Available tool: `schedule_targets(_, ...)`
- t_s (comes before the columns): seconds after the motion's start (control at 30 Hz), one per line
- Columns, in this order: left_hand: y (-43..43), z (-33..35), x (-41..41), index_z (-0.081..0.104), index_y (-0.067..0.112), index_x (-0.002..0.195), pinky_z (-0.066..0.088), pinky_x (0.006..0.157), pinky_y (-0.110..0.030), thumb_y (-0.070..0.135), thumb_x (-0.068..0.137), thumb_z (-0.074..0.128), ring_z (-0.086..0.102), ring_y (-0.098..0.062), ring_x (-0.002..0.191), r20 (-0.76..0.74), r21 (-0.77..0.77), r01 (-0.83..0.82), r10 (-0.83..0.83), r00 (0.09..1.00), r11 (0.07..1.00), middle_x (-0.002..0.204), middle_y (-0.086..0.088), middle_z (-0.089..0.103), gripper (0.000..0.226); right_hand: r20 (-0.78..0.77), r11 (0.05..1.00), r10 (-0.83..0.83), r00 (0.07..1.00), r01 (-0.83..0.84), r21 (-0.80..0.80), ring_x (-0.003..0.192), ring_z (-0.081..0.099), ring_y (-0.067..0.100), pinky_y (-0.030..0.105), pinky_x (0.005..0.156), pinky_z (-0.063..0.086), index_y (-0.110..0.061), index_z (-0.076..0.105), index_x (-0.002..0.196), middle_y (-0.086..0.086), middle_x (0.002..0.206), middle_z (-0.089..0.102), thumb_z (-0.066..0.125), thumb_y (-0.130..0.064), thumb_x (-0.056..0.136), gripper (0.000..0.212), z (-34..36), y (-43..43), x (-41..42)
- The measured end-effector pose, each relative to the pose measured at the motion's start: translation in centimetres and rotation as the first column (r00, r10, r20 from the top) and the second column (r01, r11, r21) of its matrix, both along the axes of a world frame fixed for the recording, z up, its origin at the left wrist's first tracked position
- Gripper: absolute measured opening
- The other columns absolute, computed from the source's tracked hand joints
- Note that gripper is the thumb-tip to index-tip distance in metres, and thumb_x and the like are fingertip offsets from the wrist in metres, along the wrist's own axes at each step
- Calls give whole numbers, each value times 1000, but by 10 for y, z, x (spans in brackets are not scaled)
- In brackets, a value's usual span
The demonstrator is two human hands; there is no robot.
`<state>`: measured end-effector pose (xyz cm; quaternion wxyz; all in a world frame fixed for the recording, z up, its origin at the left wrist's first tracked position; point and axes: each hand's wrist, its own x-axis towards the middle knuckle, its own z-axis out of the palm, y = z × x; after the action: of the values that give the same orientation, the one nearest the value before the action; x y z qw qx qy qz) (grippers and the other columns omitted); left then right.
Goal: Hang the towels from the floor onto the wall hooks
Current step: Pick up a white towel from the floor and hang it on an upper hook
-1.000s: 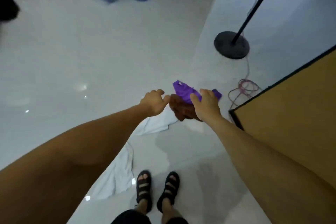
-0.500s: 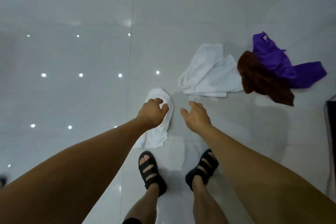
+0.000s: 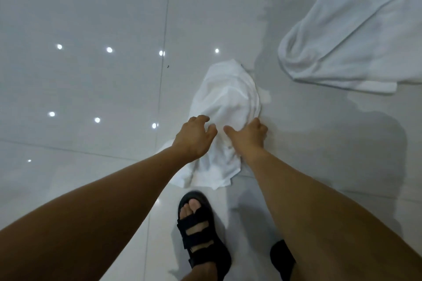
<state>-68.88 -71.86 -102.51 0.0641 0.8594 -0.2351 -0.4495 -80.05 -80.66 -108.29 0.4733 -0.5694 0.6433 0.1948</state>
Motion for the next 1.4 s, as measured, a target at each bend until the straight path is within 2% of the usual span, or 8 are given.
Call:
schedule_targets(0.2, -5, 25, -6, 27, 20, 147, 40, 93, -37, 38, 88, 57, 46, -27, 124, 72, -38, 45, -42, 996, 998, 144, -7, 39, 69, 162, 998, 56, 985, -57, 0, 103, 60, 32, 44, 91, 50, -25, 54, 120, 5, 116, 63, 45, -43, 78, 46, 38, -12, -3)
schedule_targets(0.4, -75, 155, -19, -1, 37, 151, 40, 105, -45, 43, 65, 81, 16, -28, 144, 111, -98, 477, -467, 877, 873, 160, -1, 4, 119, 342, 969, 234, 910, -191, -156, 74, 58, 30, 37, 62, 46, -17, 55, 69, 4, 72, 61, 43, -38, 68, 24, 199, -75, -62)
schedule_targets(0.5, -130, 235, -38, 40, 30, 139, 40, 105, -40, 43, 63, 82, 29, -24, 139, -56, -125, 603, -612, 788, 788, 150, -1, 33, 88, 397, 948, 273, 876, -175, -265, 84, 56, 28, 38, 74, 48, -5, 65, 85, 4, 79, 63, 46, -34, 67, 39, 295, -114, -97)
schedule_targets(0.57, -167, 294, -56, 58, 30, 109, 50, 82, -30, 40, 62, 84, 57, -18, 108, -207, -145, 576, -594, 777, 804, 116, 4, 62, 55, 392, 921, 278, 877, -128, -368, 95, 55, 29, 36, 78, 45, -6, 67, 101, 11, 97, 66, 48, -34, 68, 48, 357, -144, -125)
schedule_targets(0.93, -306, 585, -266, 63, 13, 112, 51, 96, -39, 29, 74, 77, 63, -25, 106, -464, -243, 683, -701, 542, 689, 111, -6, 67, 43, 504, 498, -179, 845, 519, -695, 88, 62, 11, -5, 62, 36, -23, 67, 111, -17, 94, 64, 59, -29, 82, 31, 645, -262, -347)
schedule_targets(1.13, -360, 722, -396, 66, 17, 109, 59, 63, -39, 31, 76, 71, 73, -24, 80, -585, -376, 454, -587, 559, 807, 89, -6, 75, 36, 727, 327, -507, 463, 884, -335, 135, 41, 21, 45, 108, 40, -22, 29, 149, 3, 151, 38, 69, -68, 68, 102, 727, -263, -466)
schedule_targets(1.27, -384, 780, -464, 58, 3, 125, 48, 98, -48, 27, 74, 73, 62, -37, 111, -673, -398, 299, -497, 548, 868, 118, -22, 65, 59, 725, 432, -670, 158, 877, 208, 115, 60, 30, 51, 101, 46, -20, 58, 129, 9, 127, 63, 53, -78, 75, 80, 769, -238, -525)
schedule_targets(1.4, -388, 809, -525, 64, 3, 115, 52, 90, -39, 31, 84, 60, 65, -31, 98, -739, -388, 357, -518, 429, 850, 108, -19, 68, 42, 755, 448, -652, 77, 842, 301, 116, 60, 34, 54, 104, 44, -13, 60, 127, 13, 125, 64, 67, -50, 80, 60, 805, -217, -574)
